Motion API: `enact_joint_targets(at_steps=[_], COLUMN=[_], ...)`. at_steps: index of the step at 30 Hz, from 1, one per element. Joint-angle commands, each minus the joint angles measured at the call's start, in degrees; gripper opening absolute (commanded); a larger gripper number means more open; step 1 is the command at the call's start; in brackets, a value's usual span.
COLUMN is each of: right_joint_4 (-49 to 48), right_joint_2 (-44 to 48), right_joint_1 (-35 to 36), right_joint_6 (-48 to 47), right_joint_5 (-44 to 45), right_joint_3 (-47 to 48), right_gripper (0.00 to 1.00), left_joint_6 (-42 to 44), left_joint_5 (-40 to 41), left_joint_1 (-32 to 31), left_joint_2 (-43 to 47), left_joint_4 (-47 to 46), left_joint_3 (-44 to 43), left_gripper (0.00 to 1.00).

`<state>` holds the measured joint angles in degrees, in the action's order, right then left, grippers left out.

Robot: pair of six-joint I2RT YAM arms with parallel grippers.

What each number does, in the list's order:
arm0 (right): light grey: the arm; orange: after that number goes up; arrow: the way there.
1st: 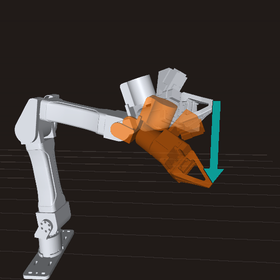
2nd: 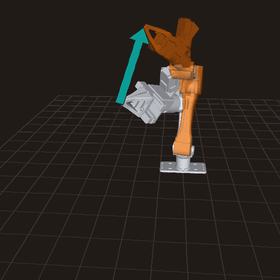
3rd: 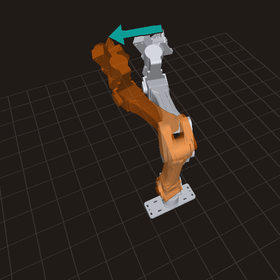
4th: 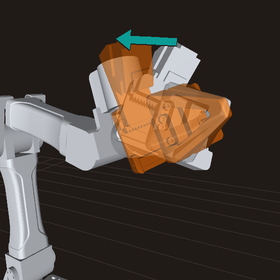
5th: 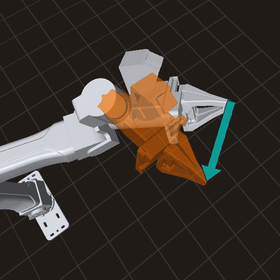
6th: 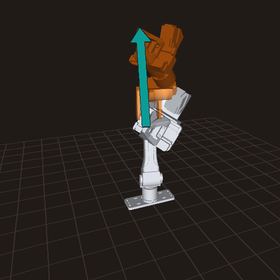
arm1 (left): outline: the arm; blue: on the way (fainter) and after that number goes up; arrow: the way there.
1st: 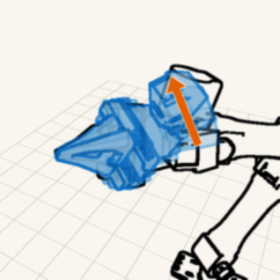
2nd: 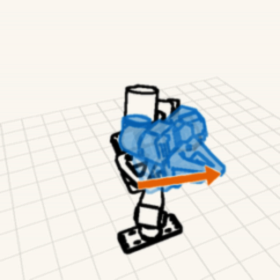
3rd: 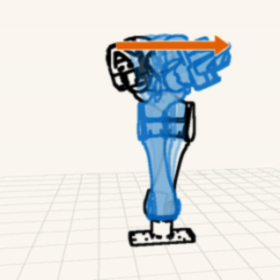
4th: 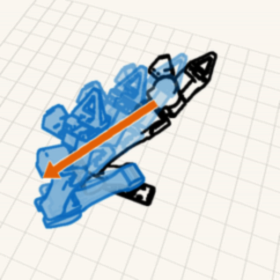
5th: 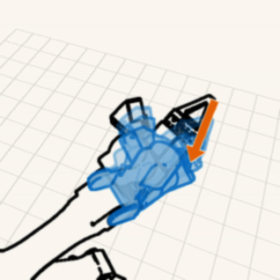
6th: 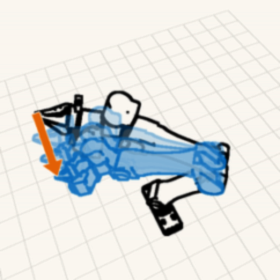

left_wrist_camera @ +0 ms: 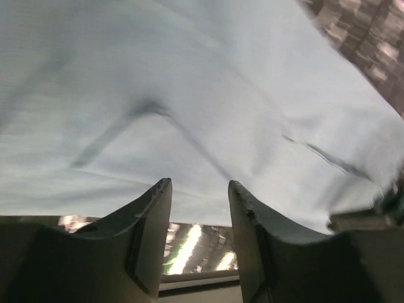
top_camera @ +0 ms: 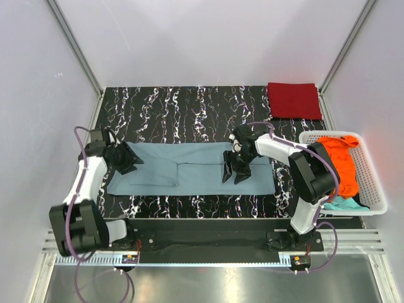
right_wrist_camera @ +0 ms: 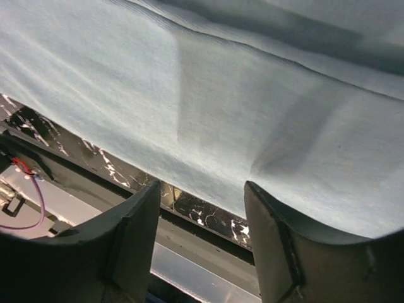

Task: Fold and stack the t-shirts
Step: Fold the tshirt

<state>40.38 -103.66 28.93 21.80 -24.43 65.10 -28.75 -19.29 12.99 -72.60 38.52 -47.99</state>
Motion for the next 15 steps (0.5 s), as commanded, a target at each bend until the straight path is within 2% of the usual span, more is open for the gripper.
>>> enact_joint_targets(at_steps=[1,4,6,11,14,15], right_joint_4=[0.40,-3.63,-5.31,-7.33,-8.12,-8.12], right_joint_2=[2.76,1.88,0.13,-5.06,-8.48,-10.06], right_joint_1=[-0.63,0.68,4.53,13.77,17.47,18.17], right_joint_6=[-1.59,-0.97,-2.11,-6.68,-8.00,-8.26], right_joint_5=[-1.83,-5.80,-5.64,-1.60,-0.45,-0.62], right_joint_3=[0.99,3.36,8.16,19.08,24.62,26.55], right_gripper=[0.64,0.67,0.67,0.57,0.51,0.45], left_joint_6=[-3.24,1.05,5.88,14.76,16.01,16.10], left_joint_5=[-2.85,-1.98,-3.73,-3.65,-2.60,-2.16], left_joint_1=[-2.80,-2.27,-1.05,0.10,0.10,0.01], left_joint_2=[4.21,4.05,0.02,-9.74,-14.05,-14.85], left_joint_4=[-3.44,-2.93,-1.71,3.13,4.10,4.28], left_joint_3=[2.98,1.24,-1.91,-9.13,-10.90,-11.07], left_gripper=[0.50,0.61,0.61,0.52,0.42,0.40])
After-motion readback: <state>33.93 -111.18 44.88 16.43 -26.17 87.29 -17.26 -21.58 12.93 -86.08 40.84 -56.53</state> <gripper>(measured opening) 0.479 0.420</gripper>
